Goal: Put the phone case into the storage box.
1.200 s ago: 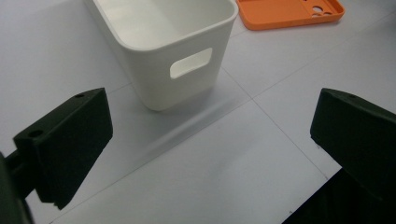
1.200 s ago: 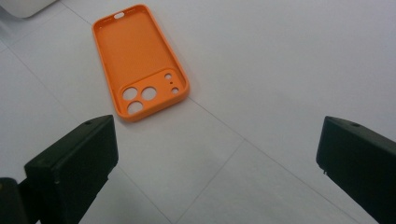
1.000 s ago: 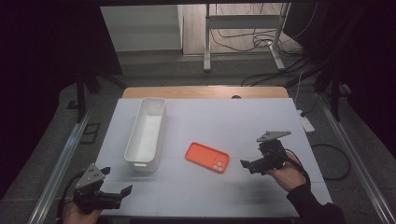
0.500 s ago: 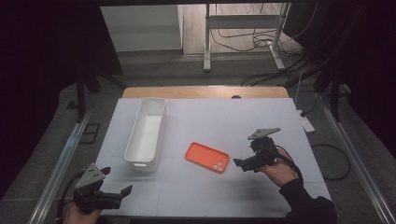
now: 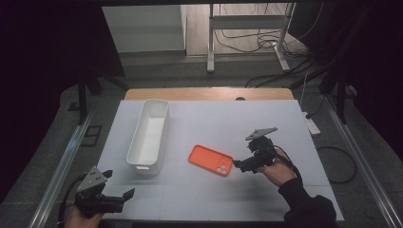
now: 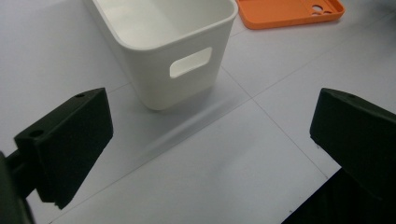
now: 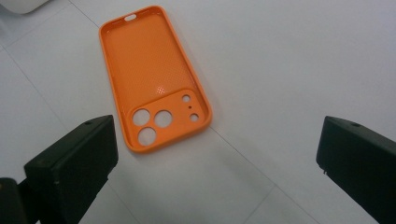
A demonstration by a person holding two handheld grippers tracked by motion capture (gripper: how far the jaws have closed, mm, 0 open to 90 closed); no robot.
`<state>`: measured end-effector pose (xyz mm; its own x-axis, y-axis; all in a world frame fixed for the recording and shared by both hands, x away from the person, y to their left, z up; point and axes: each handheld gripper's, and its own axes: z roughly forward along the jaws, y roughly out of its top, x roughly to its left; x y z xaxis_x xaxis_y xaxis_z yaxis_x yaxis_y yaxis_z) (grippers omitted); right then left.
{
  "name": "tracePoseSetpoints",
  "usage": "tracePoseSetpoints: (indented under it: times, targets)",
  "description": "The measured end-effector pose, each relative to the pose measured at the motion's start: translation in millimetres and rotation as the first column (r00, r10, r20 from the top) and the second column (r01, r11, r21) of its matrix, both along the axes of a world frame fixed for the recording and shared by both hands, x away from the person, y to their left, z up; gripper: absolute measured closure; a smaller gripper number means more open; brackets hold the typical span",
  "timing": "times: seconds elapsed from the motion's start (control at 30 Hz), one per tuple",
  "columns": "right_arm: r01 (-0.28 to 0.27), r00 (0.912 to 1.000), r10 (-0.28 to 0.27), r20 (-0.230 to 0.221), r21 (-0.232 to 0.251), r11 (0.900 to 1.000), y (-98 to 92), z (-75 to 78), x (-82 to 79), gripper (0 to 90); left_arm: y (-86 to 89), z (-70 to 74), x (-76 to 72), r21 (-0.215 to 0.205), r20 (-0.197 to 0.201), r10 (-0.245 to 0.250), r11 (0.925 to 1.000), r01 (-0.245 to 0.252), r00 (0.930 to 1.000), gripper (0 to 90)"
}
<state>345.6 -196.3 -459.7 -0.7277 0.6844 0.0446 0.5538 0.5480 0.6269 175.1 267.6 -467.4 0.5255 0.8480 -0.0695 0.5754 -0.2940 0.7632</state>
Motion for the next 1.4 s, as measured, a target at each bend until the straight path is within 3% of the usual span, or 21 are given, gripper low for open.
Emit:
tracePoseSetpoints:
  times: [1.13, 1.4]
  targets:
    - [-0.08, 0.9962, 0.079, -0.037, -0.037, 0.996, 53.1, -6.7, 16.3, 0.0, 0.0, -0.1, 0.0, 0.001, 0.0, -0.003, 1.0, 0.003, 1.0, 0.4]
    - [-0.098, 0.9942, 0.095, -0.051, -0.046, 0.994, 58.3, -9.2, 19.3, 0.0, 0.3, -0.1, 0.0, 0.0, 0.0, -0.005, 1.0, 0.005, 1.0, 0.4]
